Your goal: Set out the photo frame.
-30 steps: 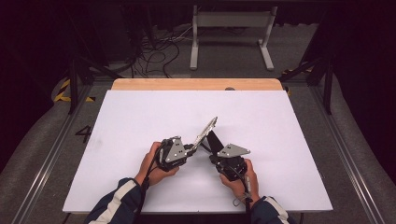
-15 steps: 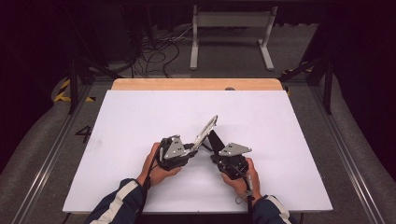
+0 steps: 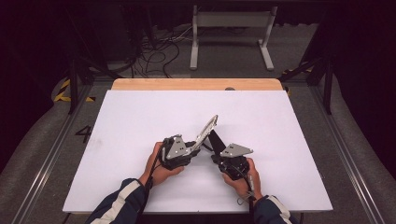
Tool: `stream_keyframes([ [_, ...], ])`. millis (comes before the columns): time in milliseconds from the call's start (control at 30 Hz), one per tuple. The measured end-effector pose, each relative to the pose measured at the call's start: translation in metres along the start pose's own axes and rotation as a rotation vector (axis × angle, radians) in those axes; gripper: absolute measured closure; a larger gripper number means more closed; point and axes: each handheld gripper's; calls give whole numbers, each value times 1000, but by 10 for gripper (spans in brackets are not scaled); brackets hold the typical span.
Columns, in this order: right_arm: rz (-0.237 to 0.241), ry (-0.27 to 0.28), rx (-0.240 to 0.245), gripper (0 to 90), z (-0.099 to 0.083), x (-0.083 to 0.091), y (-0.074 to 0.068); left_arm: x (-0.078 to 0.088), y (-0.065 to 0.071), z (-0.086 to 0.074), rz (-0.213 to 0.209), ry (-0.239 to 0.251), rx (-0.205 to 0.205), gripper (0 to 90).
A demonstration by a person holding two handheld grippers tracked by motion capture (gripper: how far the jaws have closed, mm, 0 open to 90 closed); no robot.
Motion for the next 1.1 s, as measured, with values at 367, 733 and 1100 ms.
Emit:
stream_keyframes([
  [367, -21, -2, 7, 900, -1, 2, 9, 1, 6, 6, -1, -32, -38, 723],
  [733, -40, 5, 4, 900, -3, 2, 21, -1, 10, 10, -26, -24, -15, 725],
  [1100, -2, 15, 9, 900, -5, 6, 25, -3, 6, 7, -48, -3, -4, 710],
])
Point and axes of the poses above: each handheld gripper's, and its own axes: x roughly backward along the jaws, z roughly out of its top, y roughly to its right, and after that the axes turned 2 degrees about -z, right-handed
